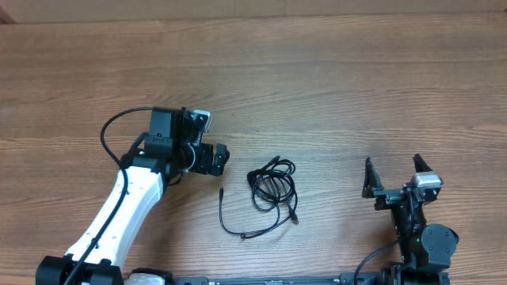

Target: Untangle cables

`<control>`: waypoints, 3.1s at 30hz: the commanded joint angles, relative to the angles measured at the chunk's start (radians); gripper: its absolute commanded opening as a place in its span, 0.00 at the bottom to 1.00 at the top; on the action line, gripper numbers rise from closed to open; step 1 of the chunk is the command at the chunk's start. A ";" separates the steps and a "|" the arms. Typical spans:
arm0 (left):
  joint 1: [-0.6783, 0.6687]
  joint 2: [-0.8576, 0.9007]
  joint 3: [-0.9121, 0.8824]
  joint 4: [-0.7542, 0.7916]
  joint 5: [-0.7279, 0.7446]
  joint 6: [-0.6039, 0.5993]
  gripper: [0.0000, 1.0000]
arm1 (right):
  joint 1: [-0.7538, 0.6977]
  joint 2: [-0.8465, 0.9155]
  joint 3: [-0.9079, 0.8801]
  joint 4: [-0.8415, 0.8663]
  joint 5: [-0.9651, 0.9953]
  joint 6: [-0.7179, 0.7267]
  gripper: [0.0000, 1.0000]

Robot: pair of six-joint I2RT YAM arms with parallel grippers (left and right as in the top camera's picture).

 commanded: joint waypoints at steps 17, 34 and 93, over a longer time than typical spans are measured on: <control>-0.109 0.007 0.026 -0.035 0.221 0.389 1.00 | -0.002 -0.010 -0.010 0.003 0.011 0.004 1.00; -0.264 0.066 0.026 0.132 0.182 0.388 1.00 | -0.002 -0.010 -0.010 0.004 0.011 0.004 1.00; -0.264 0.143 0.026 0.175 0.247 0.377 1.00 | -0.002 -0.010 -0.010 0.003 0.011 0.004 1.00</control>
